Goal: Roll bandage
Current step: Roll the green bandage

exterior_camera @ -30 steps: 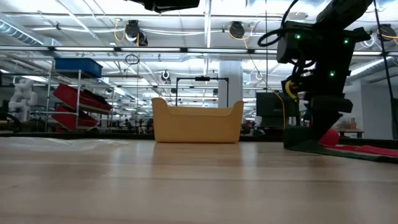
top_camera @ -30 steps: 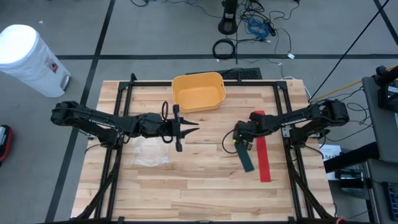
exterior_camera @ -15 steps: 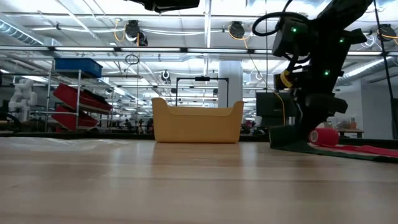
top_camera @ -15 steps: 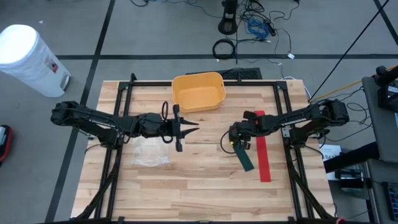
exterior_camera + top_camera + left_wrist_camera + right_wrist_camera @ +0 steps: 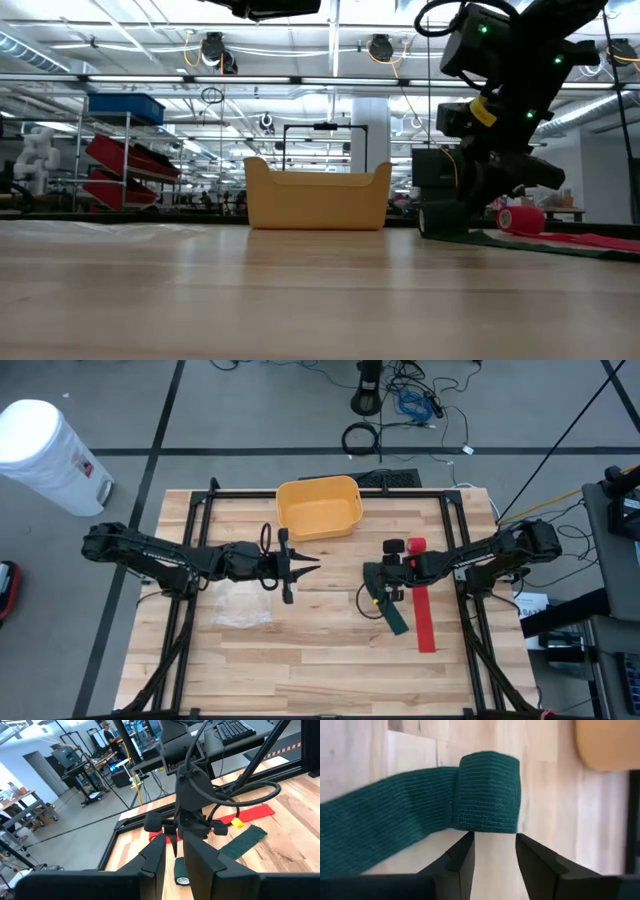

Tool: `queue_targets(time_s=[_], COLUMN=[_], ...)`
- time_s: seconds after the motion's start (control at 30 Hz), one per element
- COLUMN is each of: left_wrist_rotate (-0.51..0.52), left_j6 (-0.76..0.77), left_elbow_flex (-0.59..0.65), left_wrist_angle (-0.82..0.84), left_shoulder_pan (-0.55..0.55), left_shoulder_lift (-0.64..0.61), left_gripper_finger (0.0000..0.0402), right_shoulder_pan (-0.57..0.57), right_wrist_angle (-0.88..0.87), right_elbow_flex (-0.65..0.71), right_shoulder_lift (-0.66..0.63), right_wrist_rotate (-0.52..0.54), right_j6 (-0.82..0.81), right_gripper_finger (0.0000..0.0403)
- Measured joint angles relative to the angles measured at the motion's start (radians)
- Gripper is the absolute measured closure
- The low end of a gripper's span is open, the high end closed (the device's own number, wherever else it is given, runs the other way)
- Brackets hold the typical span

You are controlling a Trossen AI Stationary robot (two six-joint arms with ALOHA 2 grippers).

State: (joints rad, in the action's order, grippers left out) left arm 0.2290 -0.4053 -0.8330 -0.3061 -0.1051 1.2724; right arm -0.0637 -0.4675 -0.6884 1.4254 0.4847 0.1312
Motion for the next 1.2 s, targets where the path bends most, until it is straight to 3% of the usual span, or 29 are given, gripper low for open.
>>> queue_targets(time_s=[0.43,0.7,1.2], left_wrist_rotate=[0.0,0.0,0.0], left_j6=[0.001,0.0,-0.001], left_elbow_flex=[0.0,0.0,0.0], left_wrist_angle=[0.0,0.0,0.0], left_shoulder_pan=[0.0,0.0,0.0], left_shoulder_lift=[0.0,0.0,0.0], left_gripper_finger=[0.0328,0.0328,0.0328], right_shoulder_pan=[-0.043,-0.045,-0.089], right_wrist_angle=[0.053,0.139,0.261], right_elbow_flex=[0.033,0.041,0.041], right_shoulder_lift=[0.08,0.076,0.076], right_wrist_rotate=[0.123,0.133,0.089], right_j6=[0.169,0.251,0.256], right_gripper_finger=[0.0273,0.0271,0.02])
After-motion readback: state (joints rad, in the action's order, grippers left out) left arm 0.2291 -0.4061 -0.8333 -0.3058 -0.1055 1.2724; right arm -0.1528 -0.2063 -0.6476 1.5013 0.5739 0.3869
